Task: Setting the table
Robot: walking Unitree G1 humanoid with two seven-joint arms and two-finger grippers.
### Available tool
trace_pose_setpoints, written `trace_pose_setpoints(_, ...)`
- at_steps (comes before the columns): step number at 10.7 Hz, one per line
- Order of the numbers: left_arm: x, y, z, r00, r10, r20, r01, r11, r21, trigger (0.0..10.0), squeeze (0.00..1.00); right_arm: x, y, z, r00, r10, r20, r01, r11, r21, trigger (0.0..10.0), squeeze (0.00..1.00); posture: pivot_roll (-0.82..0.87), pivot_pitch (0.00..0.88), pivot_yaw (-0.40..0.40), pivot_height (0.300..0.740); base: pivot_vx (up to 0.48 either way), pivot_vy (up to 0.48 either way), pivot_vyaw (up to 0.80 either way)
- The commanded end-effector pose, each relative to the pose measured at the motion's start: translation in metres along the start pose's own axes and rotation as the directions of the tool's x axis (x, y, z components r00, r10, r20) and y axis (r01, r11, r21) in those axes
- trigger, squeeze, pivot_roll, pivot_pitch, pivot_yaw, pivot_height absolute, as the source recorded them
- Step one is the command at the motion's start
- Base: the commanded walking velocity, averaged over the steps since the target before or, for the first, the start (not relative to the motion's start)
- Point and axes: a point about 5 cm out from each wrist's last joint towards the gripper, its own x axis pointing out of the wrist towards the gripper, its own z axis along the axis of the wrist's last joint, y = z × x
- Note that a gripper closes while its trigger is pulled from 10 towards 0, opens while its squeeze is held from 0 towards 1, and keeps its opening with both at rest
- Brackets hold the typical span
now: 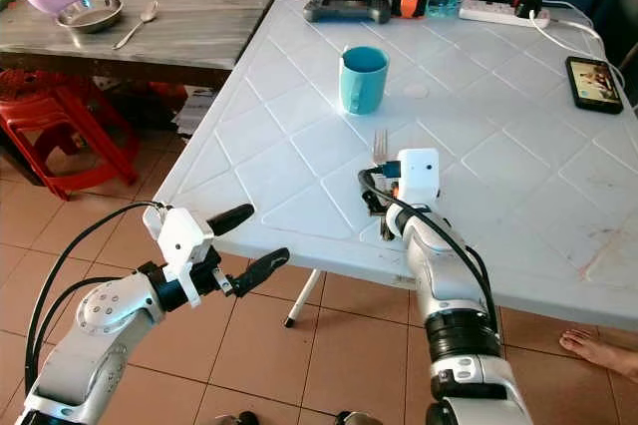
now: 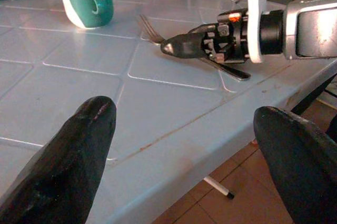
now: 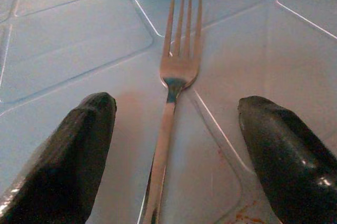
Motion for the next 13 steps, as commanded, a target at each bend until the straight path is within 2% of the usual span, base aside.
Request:
trace_pose_setpoints(1,0.000,0.000,0.001,1.000,0.003,-0.001,-0.003,1.000,0.003,10.0,0.00,-0.004,0.013,-0.018,0.994,0.089,-0.069,-0.088,0.996,0.016,0.0,0.00,-0.01,0.175,0.038,0.740,0.000,0.000,0.00)
trace_pose_setpoints(4,0.009,-0.002,0.001,1.000,0.001,0.017,-0.001,1.000,-0.005,10.0,0.00,-0.012,0.013,-0.021,0.983,0.156,-0.102,-0.155,0.988,0.017,0.0,0.00,-0.04,0.154,0.026,0.740,0.000,0.000,0.00)
trace_pose_setpoints(6,0.010,-0.007,0.001,0.999,-0.021,0.033,0.022,1.000,-0.017,10.0,0.00,-0.016,0.001,-0.026,0.983,0.119,-0.139,-0.116,0.993,0.026,0.0,0.00,-0.04,0.151,0.024,0.740,0.000,0.000,0.00)
trace_pose_setpoints(9,0.007,-0.005,0.001,0.999,-0.025,0.026,0.025,1.000,-0.016,10.0,0.00,-0.017,-0.009,-0.034,0.972,0.084,-0.220,-0.078,0.996,0.033,0.0,0.00,-0.04,0.160,0.027,0.740,0.000,0.000,0.00)
trace_pose_setpoints(13,0.004,-0.006,0.000,0.999,-0.034,0.017,0.034,0.999,-0.018,10.0,0.00,-0.017,-0.009,-0.043,0.955,0.082,-0.284,-0.043,0.989,0.140,0.0,0.00,-0.03,0.168,0.030,0.740,0.000,0.000,0.00)
